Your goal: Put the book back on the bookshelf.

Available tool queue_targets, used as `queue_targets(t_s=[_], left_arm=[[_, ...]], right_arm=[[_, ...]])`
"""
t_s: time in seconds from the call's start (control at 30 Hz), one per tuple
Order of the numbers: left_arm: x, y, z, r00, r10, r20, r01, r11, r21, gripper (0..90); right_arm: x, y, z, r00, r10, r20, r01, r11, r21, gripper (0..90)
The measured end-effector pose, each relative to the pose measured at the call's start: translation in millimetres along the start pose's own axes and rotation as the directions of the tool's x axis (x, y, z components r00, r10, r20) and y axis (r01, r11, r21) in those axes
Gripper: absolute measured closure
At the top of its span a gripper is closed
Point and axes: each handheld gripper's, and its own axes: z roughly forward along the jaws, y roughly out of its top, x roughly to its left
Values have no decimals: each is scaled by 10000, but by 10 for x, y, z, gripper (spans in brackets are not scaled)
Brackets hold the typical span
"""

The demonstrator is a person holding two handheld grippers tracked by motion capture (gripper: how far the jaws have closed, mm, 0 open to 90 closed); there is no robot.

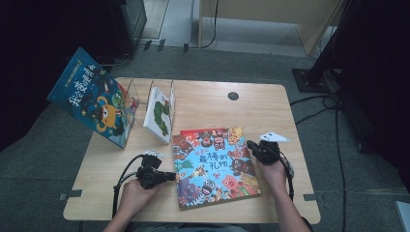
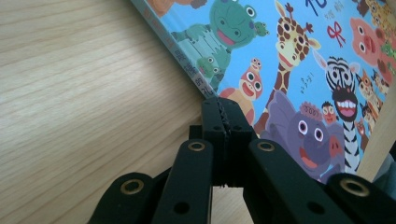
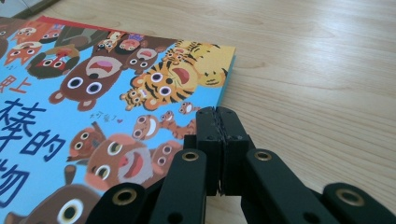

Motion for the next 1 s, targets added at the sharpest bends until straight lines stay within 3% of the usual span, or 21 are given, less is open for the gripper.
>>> queue_targets(t_s=[0.37, 0.6, 0.83, 1.0], left_arm=[[-144, 101, 147, 9985, 479, 254, -481, 9988, 63, 900], [-169, 173, 176, 9973, 478, 556, -478, 9989, -7, 900], [-305, 216, 295, 9926, 917, 801, -924, 9957, 52, 900], [-308, 274, 332, 9922, 856, 904, -852, 9963, -81, 900]], right_arm=[[-49, -136, -202, 9999, 135, -29, -134, 9999, 79, 900], [-26, -214, -317, 10000, 58, -9, -58, 9999, 143, 900], [2, -272, -410, 10000, 50, 32, -51, 9998, 168, 900], [5, -319, -469, 10000, 59, 67, -61, 9998, 201, 900]])
